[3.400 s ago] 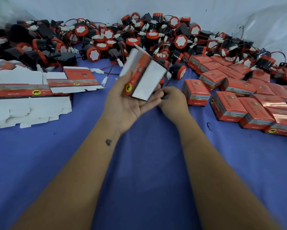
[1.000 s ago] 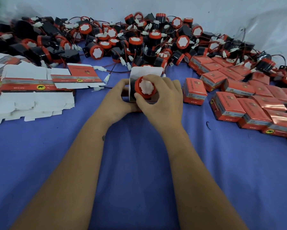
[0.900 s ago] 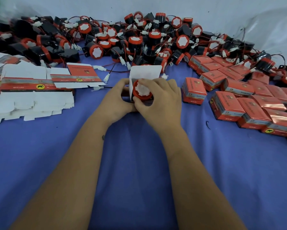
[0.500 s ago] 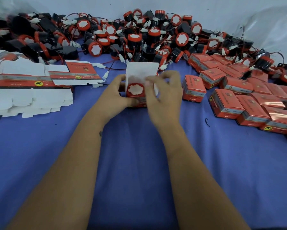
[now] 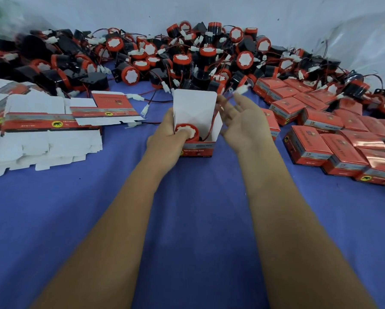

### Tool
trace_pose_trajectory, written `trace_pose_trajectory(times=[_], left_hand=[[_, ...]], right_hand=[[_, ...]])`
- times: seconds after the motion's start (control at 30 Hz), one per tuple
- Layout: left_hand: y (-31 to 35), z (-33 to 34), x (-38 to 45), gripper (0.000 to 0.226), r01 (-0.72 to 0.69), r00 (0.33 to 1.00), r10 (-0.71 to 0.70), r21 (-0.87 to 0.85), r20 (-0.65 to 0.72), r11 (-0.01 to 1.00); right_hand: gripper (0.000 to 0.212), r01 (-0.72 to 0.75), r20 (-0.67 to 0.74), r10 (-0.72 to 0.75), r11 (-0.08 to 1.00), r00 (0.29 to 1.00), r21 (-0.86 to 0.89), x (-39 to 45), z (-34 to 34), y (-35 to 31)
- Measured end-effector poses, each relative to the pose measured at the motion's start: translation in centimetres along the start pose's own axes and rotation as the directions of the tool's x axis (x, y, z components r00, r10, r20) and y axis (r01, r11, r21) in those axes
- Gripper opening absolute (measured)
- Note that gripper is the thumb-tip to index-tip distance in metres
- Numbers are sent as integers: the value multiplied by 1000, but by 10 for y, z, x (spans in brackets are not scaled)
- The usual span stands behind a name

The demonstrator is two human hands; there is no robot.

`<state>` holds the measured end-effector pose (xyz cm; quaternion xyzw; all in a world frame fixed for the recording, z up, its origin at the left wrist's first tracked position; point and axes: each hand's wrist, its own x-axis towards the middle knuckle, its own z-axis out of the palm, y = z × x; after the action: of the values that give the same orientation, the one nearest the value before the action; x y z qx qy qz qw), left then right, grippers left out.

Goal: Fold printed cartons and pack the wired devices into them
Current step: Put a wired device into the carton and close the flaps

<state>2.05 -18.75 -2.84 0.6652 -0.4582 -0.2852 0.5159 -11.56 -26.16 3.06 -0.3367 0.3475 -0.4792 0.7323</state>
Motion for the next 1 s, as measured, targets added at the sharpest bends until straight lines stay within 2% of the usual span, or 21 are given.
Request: trace_pose_trajectory(times=[0.07, 0.1, 0.17, 0.2, 0.23, 0.37, 0.4, 0.47, 0.5, 0.57, 0.63, 0.7, 0.77, 0.83, 0.9, 1.0], left_hand=[[-1, 1, 1, 51, -9, 1000, 9, 14, -6, 1000], [-1, 2, 1, 52, -11, 1000, 11, 16, -10, 1000], [-1, 2, 1, 49, -22, 1000, 23, 27, -19, 999], [0, 3, 1, 47, -32, 999, 33, 31, -20, 999], [0, 3, -1, 47, -40, 999, 41, 30, -18, 999], [2, 3, -2, 53, -59, 998, 59, 19, -7, 998], [2, 3, -2, 52, -60, 998, 61, 22, -11, 998], [1, 3, -3, 54, -58, 998, 59, 16, -9, 998], [1, 3, -3, 54, -58, 998, 58, 12, -4, 998], [2, 3, -4, 53, -57, 998, 57, 11, -1, 998], [3, 3, -4, 54, -56, 998, 56, 22, -3, 998], [2, 3, -3, 58, -61, 998, 61, 36, -1, 997], [1, 3, -2, 61, -58, 998, 58, 37, -4, 998], [2, 4, -2, 61, -58, 998, 58, 25, -13, 998], [2, 5, -2, 60, -56, 998, 57, 12, -27, 998], [1, 4, -2, 58, -53, 998, 53, 3, -33, 999]], right_hand=[[23, 157, -84, -180, 961, 980, -230, -1, 7, 0], [23, 255, -82, -302, 898, 950, -359, -2, 9, 2], [16, 431, 28, -535, 647, 845, -629, -10, 9, 8], [13, 492, 117, -597, 516, 793, -701, -17, 9, 12], [13, 545, 204, -618, 433, 759, -718, -24, 9, 14], [19, 627, 480, -404, 476, 779, -616, -43, 15, 14], [20, 595, 489, -344, 537, 801, -598, -44, 17, 12], [20, 449, 403, -237, 673, 884, -588, -42, 19, 8], [21, 433, 371, -242, 655, 897, -619, -40, 18, 6], [16, 504, 385, -330, 470, 862, -725, -32, 14, 6], [13, 536, 421, -360, 335, 833, -775, -26, 10, 9], [21, 530, 433, -365, 230, 825, -816, -19, 4, 15], [25, 529, 468, -387, 62, 795, -847, -16, -3, 22], [14, 541, 532, -419, -109, 736, -834, -13, -11, 25], [9, 549, 564, -457, -181, 688, -816, -13, -16, 28], [30, 563, 555, -508, -156, 659, -812, -15, -17, 33]])
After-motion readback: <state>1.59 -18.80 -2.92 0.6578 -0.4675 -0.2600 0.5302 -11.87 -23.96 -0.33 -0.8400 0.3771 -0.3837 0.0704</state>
